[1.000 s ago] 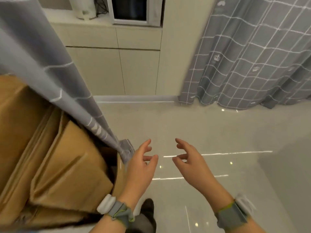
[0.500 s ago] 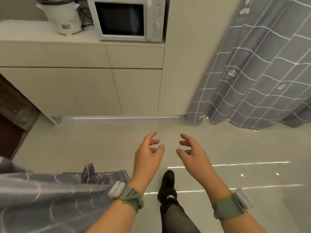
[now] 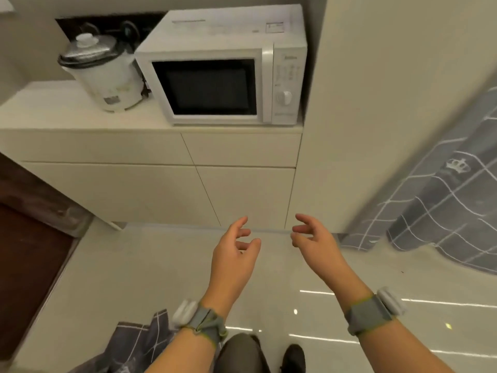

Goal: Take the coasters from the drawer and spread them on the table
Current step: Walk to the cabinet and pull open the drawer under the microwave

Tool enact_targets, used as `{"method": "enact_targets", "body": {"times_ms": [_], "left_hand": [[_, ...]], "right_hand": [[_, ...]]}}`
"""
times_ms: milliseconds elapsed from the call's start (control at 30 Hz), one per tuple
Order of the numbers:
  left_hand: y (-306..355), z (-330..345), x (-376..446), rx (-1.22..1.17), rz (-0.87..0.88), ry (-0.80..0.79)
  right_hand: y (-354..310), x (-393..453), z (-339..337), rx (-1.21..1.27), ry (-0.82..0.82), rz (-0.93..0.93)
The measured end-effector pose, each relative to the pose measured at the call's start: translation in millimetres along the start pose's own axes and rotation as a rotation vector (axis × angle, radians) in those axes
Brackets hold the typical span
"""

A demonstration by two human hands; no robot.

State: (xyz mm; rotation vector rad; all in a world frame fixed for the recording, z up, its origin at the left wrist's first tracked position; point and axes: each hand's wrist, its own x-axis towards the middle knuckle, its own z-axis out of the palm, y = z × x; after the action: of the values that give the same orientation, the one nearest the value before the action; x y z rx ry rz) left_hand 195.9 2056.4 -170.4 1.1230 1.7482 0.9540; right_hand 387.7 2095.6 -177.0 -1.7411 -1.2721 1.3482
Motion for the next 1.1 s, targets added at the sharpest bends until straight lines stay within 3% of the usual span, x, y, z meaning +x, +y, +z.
{"method": "enact_targets", "body": {"times_ms": [300,500,633,867,1100], "left_hand": [[19.7,-15.8,202.4,0.275,0.161,0.02],[32.7,-34.7,295.2,0.701,0.379,0.085],[28.5,-47.1,315.4,0.848,0.464,0.169],[21.3,-58.1,339.5,0.985,0.47,0.167],[21.2,-53.7,337.2,1.001,0.466,0.199]], "right_hand": [[-45.2,163.1,41.4,0.196,-0.005,0.224],[-53.9,283.8,61.3,0.729,0.156,0.487],[-41.7,331.0,62.8,1.005,0.3,0.593],[-28.2,364.5,61.9,1.342,0.425,0.617],[-12.9,359.0,53.9,1.48,0.331,0.602]]}}
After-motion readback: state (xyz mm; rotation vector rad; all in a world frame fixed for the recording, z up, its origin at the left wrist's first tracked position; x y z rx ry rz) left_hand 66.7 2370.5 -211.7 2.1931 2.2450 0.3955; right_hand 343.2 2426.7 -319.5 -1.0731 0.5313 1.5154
